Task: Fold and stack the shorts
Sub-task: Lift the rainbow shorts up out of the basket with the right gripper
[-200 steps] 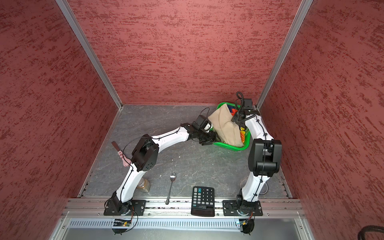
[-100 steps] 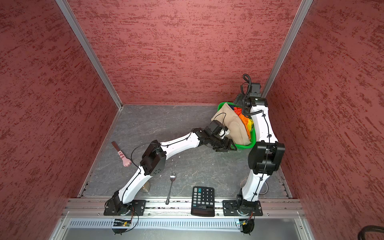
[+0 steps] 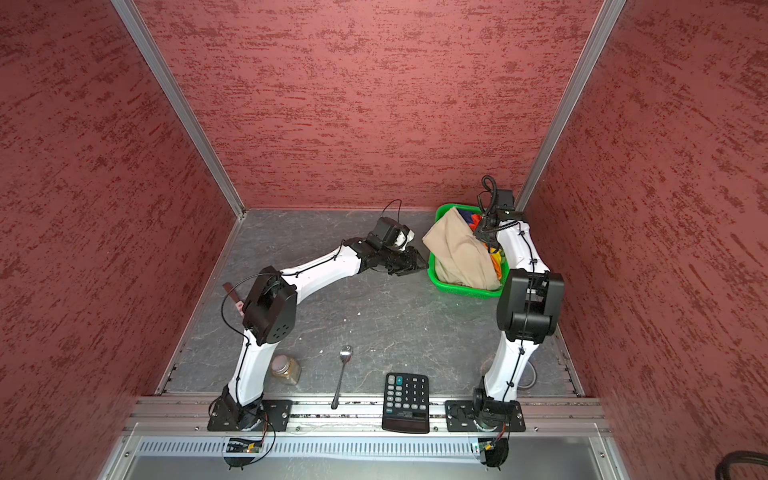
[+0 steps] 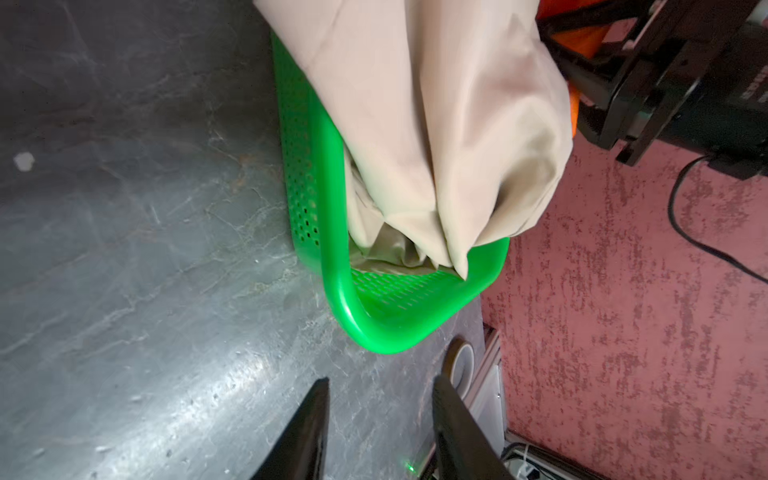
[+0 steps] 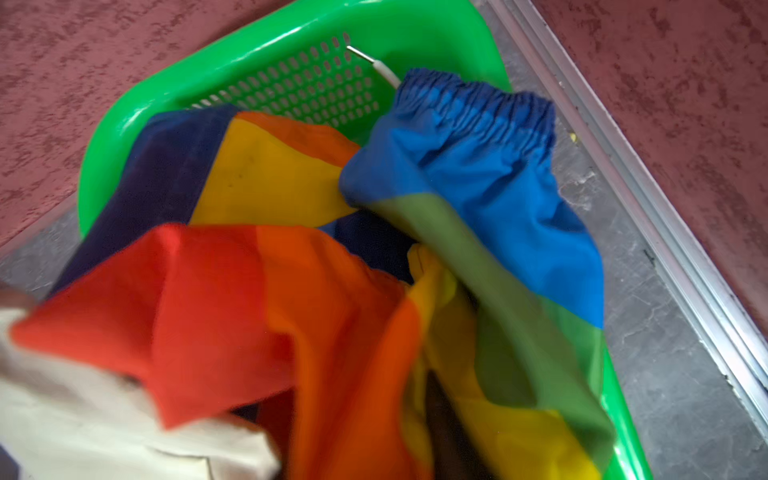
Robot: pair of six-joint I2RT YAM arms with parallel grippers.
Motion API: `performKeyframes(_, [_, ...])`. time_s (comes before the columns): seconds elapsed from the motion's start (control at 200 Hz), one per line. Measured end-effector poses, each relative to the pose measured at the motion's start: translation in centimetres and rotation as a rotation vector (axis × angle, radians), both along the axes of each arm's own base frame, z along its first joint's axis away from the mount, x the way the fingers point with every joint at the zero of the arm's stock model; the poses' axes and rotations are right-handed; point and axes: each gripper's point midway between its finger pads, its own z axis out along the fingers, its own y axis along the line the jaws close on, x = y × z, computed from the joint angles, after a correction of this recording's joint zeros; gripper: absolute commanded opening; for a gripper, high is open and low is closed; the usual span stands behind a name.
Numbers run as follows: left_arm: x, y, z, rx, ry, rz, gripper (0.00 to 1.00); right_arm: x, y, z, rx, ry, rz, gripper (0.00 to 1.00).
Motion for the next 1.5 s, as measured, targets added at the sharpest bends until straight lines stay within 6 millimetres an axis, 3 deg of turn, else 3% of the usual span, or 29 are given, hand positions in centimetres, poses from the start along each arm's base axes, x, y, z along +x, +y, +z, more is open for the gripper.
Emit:
performKeyframes(0.105, [-0.3, -1.8, -2.3, 0.018, 0.013, -0.023, 0.35, 0.7, -0.7, 2.4, -0.021, -0.044, -0.021, 0.00])
performKeyframes(0.24, [-1.1, -4.4, -4.5, 0.032, 0.031, -0.059, 0.35, 2.0, -1.7, 8.6, -0.075, -0.168, -0.050, 0.00])
performKeyframes(0.401, [-1.9, -6.5, -3.8, 0.019, 0.026, -0.087, 0.37, 1.6, -2.1, 17.6, -0.125, -0.344, -0.068, 0.00])
performKeyframes(0.596, [-3.2, -9.3, -2.1, -0.031, 0.016, -0.137, 0.39, -0.9, -2.4, 29.0, -0.200, -0.580, -0.096, 0.00])
performKeyframes(0.686, [-3.9, -10.0, -2.1, -0.038, 0.020, -0.152, 0.40, -2.3, -2.6, 33.0, -0.237, -0.669, -0.112, 0.00])
performKeyframes(0.761, [-4.5, -10.1, -2.3, -0.032, 0.036, -0.161, 0.40, -3.5, -2.8, 35.3, -0.268, -0.716, -0.129, 0.00])
performKeyframes(0.872, [-4.6, -10.0, -2.4, -0.027, 0.048, -0.161, 0.41, -4.8, -3.3, 36.6, -0.304, -0.738, -0.158, 0.00])
performKeyframes(0.957, [-4.4, -9.8, -2.6, -0.025, 0.051, -0.155, 0.42, -5.2, -3.3, 34.9, -0.303, -0.705, -0.161, 0.00])
performKeyframes(1.017, [-4.1, -9.6, -2.8, -0.023, 0.053, -0.149, 0.43, -5.4, -3.0, 31.6, -0.279, -0.653, -0.149, 0.00])
performKeyframes(1.157, [-3.9, -8.8, -4.2, -0.007, 0.079, -0.144, 0.44, -5.2, -2.4, 20.4, -0.224, -0.459, -0.109, 0.00])
performKeyframes(1.202, [-3.6, -8.7, -4.1, -0.011, 0.075, -0.141, 0.44, -4.5, -2.5, 18.1, -0.220, -0.403, -0.102, 0.00])
performKeyframes(1.247, [-3.6, -8.6, -4.1, -0.010, 0.075, -0.139, 0.44, -3.4, -2.7, 17.3, -0.222, -0.378, -0.097, 0.00])
performKeyframes(1.292, [-3.5, -8.4, -4.1, -0.008, 0.074, -0.135, 0.44, -2.3, -2.9, 17.8, -0.225, -0.383, -0.094, 0.00])
performKeyframes(1.358, [-3.4, -8.4, -4.2, -0.010, 0.072, -0.133, 0.44, -0.8, -3.1, 20.8, -0.236, -0.445, -0.095, 0.00])
performKeyframes(1.413, [-3.3, -8.4, -4.1, -0.012, 0.070, -0.132, 0.44, -0.4, -3.2, 24.7, -0.247, -0.528, -0.100, 0.00])
performKeyframes(1.498, [-3.2, -8.5, -4.1, -0.013, 0.067, -0.129, 0.45, -1.1, -2.9, 32.8, -0.264, -0.713, -0.108, 0.00])
